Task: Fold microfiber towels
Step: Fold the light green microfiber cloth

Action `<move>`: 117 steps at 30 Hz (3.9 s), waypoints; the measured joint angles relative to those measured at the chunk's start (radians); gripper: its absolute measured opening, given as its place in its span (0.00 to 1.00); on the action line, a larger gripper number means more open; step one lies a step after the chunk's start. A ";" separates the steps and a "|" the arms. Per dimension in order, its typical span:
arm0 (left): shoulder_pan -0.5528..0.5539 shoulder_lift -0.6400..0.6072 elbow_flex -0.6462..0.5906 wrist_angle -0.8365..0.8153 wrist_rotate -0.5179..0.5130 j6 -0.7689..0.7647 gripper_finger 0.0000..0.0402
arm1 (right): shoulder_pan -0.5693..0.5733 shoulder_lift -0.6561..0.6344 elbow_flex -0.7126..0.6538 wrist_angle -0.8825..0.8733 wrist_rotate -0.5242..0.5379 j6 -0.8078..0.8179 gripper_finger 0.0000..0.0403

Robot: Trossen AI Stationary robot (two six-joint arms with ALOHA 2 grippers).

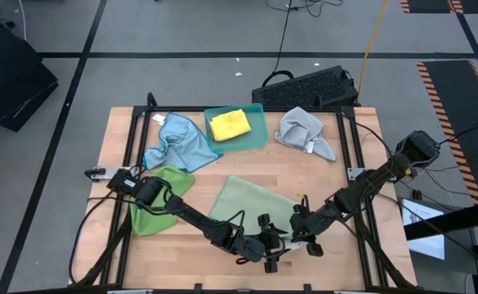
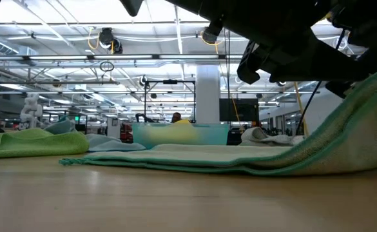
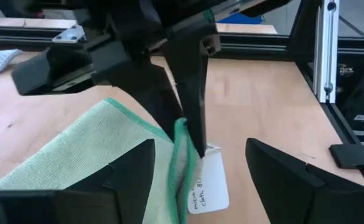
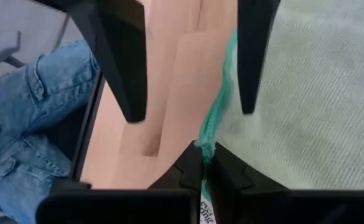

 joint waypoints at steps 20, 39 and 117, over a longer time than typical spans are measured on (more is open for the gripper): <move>0.015 0.045 0.000 0.024 0.011 0.201 0.15 | -0.030 0.000 0.000 0.046 -0.042 0.013 0.02; -0.151 0.007 0.000 -0.153 -0.118 0.262 0.02 | 0.178 -0.052 -0.001 -0.113 0.148 -0.170 0.48; -0.258 -0.099 -0.001 -0.628 -0.525 -0.268 0.02 | 0.382 0.386 -0.137 0.841 0.661 -0.602 0.22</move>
